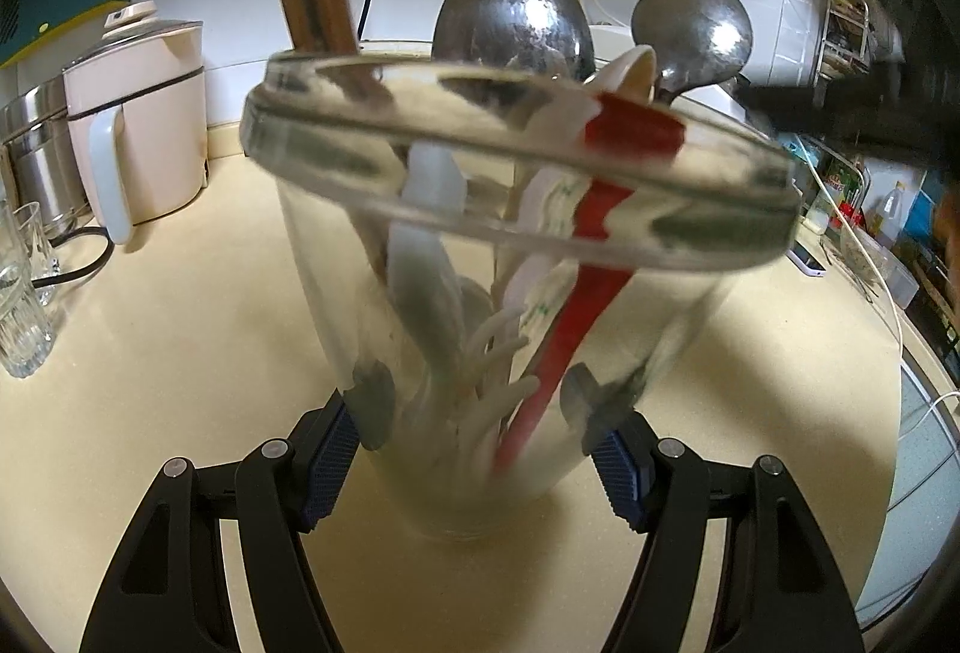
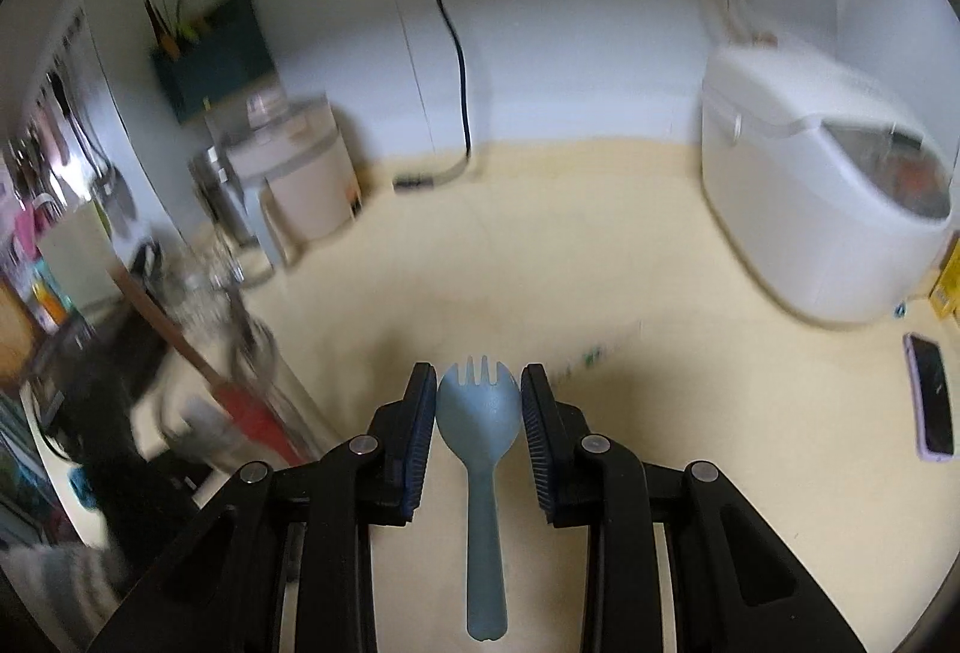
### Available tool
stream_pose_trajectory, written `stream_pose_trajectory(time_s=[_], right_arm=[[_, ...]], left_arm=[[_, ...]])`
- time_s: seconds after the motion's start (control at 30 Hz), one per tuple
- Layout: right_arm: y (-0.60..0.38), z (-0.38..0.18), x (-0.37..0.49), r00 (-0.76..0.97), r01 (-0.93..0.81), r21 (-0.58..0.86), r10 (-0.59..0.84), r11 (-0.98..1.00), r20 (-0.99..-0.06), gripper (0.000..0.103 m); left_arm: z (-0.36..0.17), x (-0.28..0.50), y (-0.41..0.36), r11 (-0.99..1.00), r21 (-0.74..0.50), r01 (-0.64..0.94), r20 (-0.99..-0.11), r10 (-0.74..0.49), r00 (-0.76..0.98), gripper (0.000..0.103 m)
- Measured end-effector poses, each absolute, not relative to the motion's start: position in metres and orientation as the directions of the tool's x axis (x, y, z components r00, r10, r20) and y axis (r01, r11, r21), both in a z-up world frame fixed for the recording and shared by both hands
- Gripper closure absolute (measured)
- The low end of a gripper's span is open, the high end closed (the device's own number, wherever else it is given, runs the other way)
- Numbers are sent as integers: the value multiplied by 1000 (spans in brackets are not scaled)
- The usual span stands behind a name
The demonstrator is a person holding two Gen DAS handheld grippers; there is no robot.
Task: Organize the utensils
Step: 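Lift the blue spork over the jar and release it with the right tool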
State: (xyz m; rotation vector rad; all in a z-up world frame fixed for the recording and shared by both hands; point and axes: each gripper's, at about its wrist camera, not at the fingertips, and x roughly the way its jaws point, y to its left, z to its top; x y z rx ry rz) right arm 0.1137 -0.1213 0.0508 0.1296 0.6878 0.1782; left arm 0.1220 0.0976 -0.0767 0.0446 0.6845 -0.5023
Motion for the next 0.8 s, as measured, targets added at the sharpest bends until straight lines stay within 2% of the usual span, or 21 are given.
stream_pose_trajectory(time_s=[0.3,0.57,0.8], right_arm=[[-93,102,116,767,-291,328,425,898,-482,74],[-48,99,131,686,-407,441,587,800,-431,74],[-30,87,143,655,-422,499,635,757,-410,74]], left_arm=[[-76,121,97,879,-122,460,-615,-431,660,30],[-76,121,97,879,-122,460,-615,-431,660,30],[-76,122,96,879,-124,460,-616,-432,659,30]])
